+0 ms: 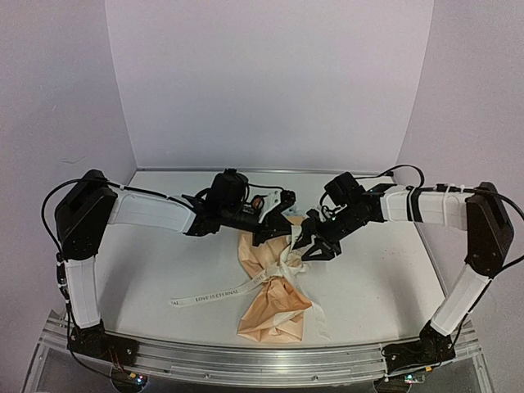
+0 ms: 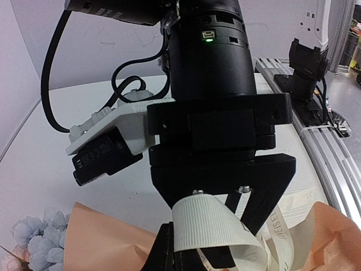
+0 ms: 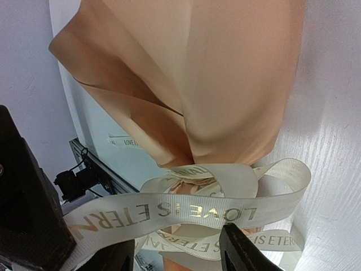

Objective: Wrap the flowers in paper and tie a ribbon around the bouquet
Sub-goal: Cross the half-tied ribbon over the folded bouquet.

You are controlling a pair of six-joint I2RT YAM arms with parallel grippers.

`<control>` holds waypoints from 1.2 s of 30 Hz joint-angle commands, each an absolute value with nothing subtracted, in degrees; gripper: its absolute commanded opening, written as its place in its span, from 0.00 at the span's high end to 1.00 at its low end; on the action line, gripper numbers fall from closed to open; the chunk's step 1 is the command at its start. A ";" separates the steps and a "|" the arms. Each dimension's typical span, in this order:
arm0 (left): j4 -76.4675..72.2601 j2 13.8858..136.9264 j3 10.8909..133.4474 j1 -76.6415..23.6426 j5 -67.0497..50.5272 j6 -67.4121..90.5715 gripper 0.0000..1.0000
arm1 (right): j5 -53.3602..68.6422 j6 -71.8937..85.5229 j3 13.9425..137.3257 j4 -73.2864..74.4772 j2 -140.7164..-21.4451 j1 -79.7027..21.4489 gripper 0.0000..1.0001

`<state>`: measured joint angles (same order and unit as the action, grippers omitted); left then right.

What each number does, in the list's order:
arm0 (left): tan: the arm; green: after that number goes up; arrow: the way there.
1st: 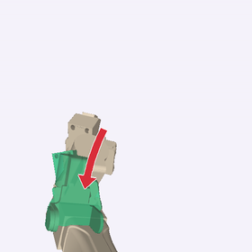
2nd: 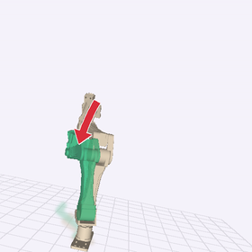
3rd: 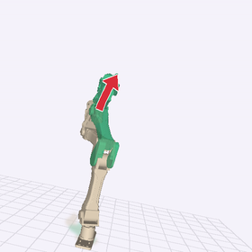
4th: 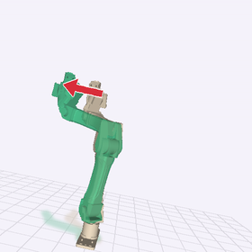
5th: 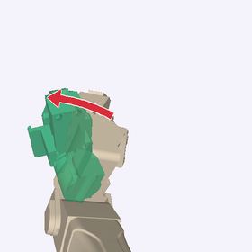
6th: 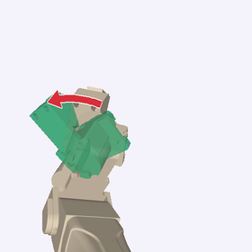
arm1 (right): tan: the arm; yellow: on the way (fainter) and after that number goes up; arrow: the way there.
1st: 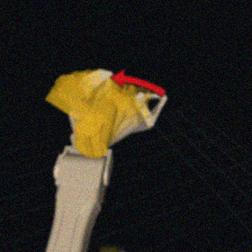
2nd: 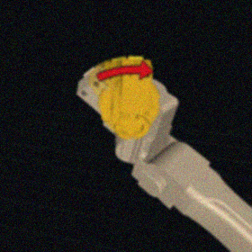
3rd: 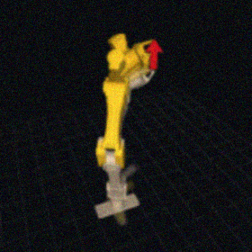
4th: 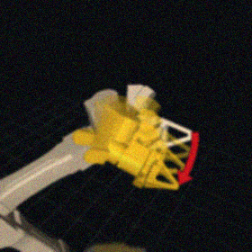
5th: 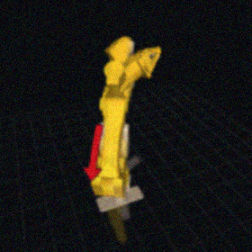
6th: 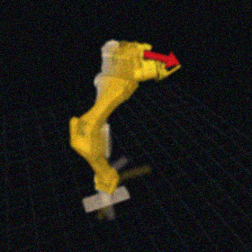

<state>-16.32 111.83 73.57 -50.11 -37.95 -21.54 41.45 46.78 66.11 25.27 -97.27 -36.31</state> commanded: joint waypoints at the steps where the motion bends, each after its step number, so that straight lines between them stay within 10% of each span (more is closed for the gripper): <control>1: -17.32 109.65 71.70 -50.29 -39.08 -22.28 1.00 | 41.51 45.76 65.48 24.71 -94.22 -36.01 0.47; 36: -17.50 105.69 66.23 -49.96 -30.13 -25.37 0.98 | 43.35 37.84 65.18 32.93 -98.90 -36.17 0.60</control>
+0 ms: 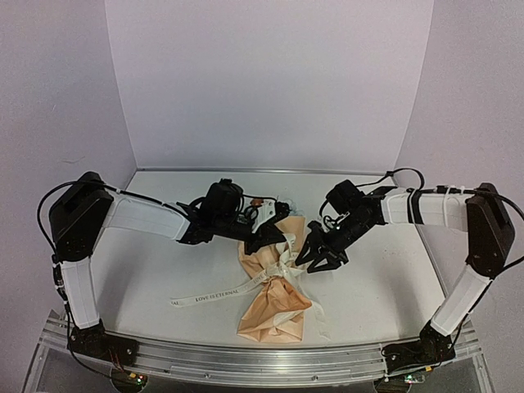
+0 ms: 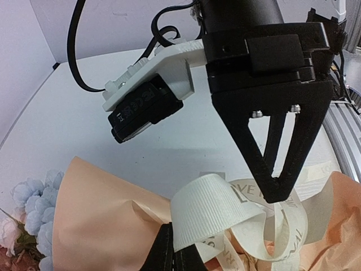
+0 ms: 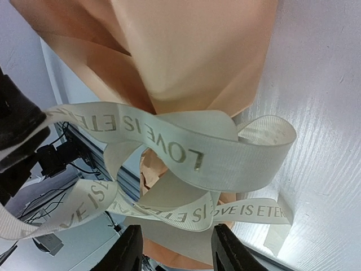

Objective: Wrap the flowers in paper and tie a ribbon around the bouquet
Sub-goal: Cross the half-tied ribbon over the folded bouquet.

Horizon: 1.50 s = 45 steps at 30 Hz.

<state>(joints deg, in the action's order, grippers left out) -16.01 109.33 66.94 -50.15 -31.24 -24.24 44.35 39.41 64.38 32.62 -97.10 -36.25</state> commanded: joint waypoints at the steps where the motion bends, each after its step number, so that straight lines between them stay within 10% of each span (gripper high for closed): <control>1: -17.48 105.60 66.09 -49.93 -30.05 -25.39 0.98 | 43.14 37.78 65.33 32.87 -99.16 -36.16 0.61; 13: -17.94 104.81 64.62 -49.75 -29.21 -24.81 0.98 | 41.40 37.73 66.77 33.81 -98.93 -36.24 0.99; 45: -20.82 95.06 52.08 -60.37 -18.78 -18.40 0.96 | 27.00 22.96 91.41 56.06 -104.02 -38.94 1.00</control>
